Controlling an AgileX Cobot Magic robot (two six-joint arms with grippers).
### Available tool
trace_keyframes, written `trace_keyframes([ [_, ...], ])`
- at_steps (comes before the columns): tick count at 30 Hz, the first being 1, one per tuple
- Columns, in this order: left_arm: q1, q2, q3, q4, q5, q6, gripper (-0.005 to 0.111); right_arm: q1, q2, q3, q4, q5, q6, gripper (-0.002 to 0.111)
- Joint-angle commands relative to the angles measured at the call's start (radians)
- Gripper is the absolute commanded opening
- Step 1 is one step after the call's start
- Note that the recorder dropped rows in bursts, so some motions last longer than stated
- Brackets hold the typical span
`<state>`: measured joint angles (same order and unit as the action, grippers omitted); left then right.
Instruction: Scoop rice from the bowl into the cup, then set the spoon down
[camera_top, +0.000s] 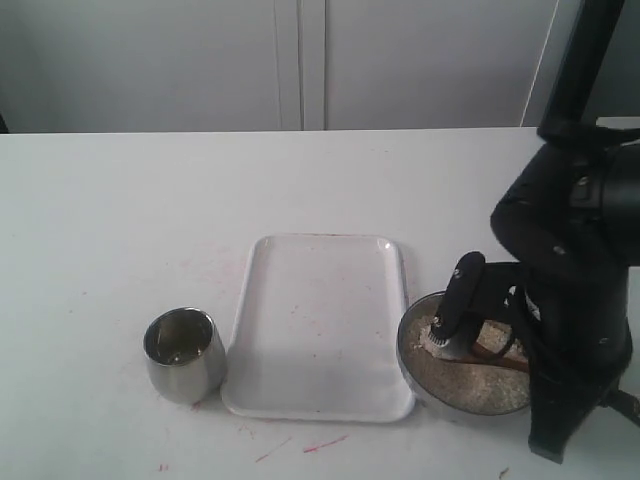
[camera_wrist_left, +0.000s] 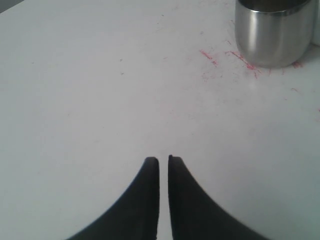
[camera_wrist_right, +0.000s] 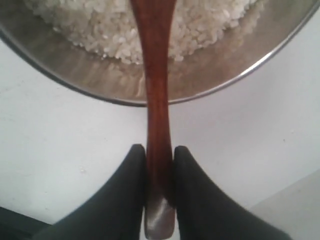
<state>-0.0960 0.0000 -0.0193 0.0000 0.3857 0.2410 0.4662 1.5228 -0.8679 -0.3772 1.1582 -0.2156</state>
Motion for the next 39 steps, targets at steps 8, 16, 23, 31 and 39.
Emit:
trace_keyframes([
  [8, -0.007, 0.0, 0.009, -0.006, 0.049, -0.006, 0.014, -0.077, -0.217, 0.153, 0.041, -0.197, -0.018, 0.0],
  [16, -0.007, 0.0, 0.009, -0.006, 0.049, -0.006, 0.014, -0.077, -0.248, 0.151, 0.048, -0.135, 0.001, 0.0],
  [23, -0.007, 0.0, 0.009, -0.006, 0.049, -0.006, 0.014, -0.077, -0.233, 0.02, 0.093, 0.006, -0.006, 0.0],
  [31, -0.007, 0.0, 0.009, -0.006, 0.049, -0.006, 0.014, 0.026, -0.166, -0.214, 0.089, 0.063, 0.008, 0.0],
  [39, -0.007, 0.0, 0.009, -0.006, 0.049, -0.006, 0.014, 0.242, 0.004, -0.386, 0.089, 0.063, 0.136, 0.0],
])
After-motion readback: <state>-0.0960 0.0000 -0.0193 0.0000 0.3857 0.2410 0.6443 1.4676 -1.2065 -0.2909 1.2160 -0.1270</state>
